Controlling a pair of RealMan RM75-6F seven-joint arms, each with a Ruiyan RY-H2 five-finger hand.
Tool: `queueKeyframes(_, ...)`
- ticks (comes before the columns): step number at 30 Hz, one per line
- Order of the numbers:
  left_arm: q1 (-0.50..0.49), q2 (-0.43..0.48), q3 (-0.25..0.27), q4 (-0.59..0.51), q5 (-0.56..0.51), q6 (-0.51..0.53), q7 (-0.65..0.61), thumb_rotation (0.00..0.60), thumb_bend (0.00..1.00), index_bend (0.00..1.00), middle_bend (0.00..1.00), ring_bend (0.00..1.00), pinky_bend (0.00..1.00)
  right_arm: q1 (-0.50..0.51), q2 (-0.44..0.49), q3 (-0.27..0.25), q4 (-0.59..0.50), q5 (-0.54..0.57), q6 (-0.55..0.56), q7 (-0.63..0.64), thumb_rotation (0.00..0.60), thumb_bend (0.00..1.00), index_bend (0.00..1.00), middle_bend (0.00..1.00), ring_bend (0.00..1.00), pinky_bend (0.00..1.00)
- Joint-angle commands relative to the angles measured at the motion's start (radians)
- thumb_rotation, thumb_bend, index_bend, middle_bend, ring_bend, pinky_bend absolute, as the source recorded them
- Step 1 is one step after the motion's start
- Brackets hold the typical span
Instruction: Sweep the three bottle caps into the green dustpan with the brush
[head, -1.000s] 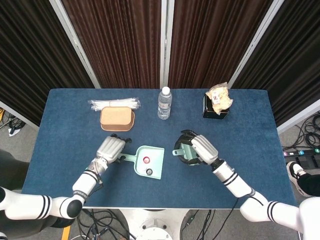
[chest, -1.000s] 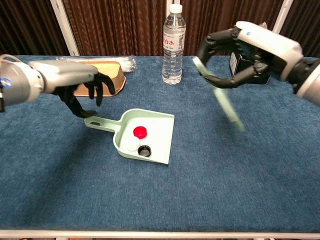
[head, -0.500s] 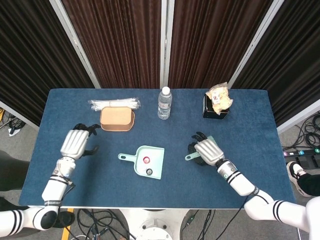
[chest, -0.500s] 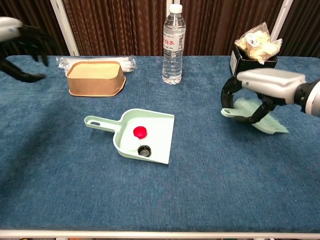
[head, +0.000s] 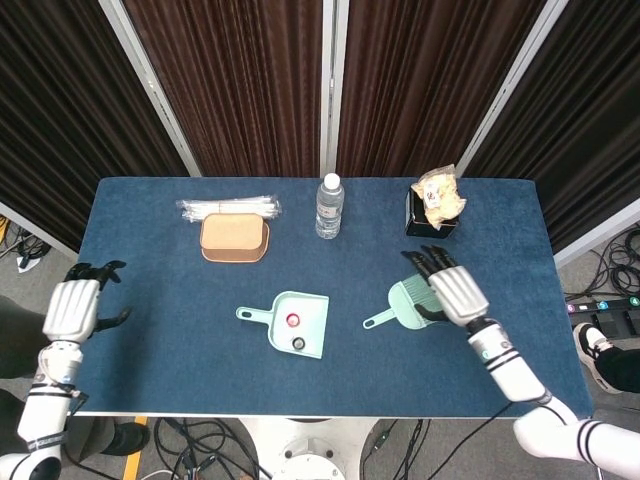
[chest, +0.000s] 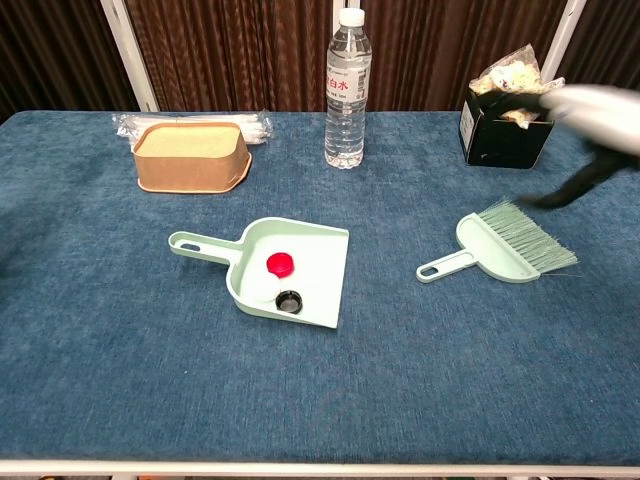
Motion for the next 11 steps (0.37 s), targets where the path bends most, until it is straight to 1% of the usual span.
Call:
queueKeyframes(1, 0.068, 0.029, 0.027, 0.036, 0.028, 0.046, -0.033, 0.600, 0.14, 0.24, 0.34, 0.23, 0.11, -0.132, 0.116, -0.018, -0.053, -0.021, 0.164, 0.048, 0.600, 0.21, 0.00, 0.09, 0.00, 0.00)
queueKeyframes(5, 0.142, 0.027, 0.039, 0.062, 0.058, 0.112, -0.055, 0.600, 0.10, 0.23, 0.27, 0.18, 0.09, -0.254, 0.165, -0.045, -0.079, -0.038, 0.319, 0.063, 0.600, 0.20, 0.00, 0.06, 0.00, 0.00)
queueKeyframes(9, 0.206, 0.012, 0.041, 0.075, 0.095, 0.180, -0.066, 0.600, 0.10, 0.22, 0.27, 0.18, 0.08, -0.360, 0.182, -0.075, -0.088, -0.051, 0.426, 0.091, 0.600, 0.21, 0.00, 0.06, 0.00, 0.00)
queueKeyframes(11, 0.225, 0.013, 0.048, 0.068, 0.115, 0.194, -0.057, 0.600, 0.10, 0.22, 0.27, 0.18, 0.08, -0.393, 0.181, -0.082, -0.086, -0.057, 0.456, 0.100, 0.600, 0.21, 0.00, 0.07, 0.00, 0.00)
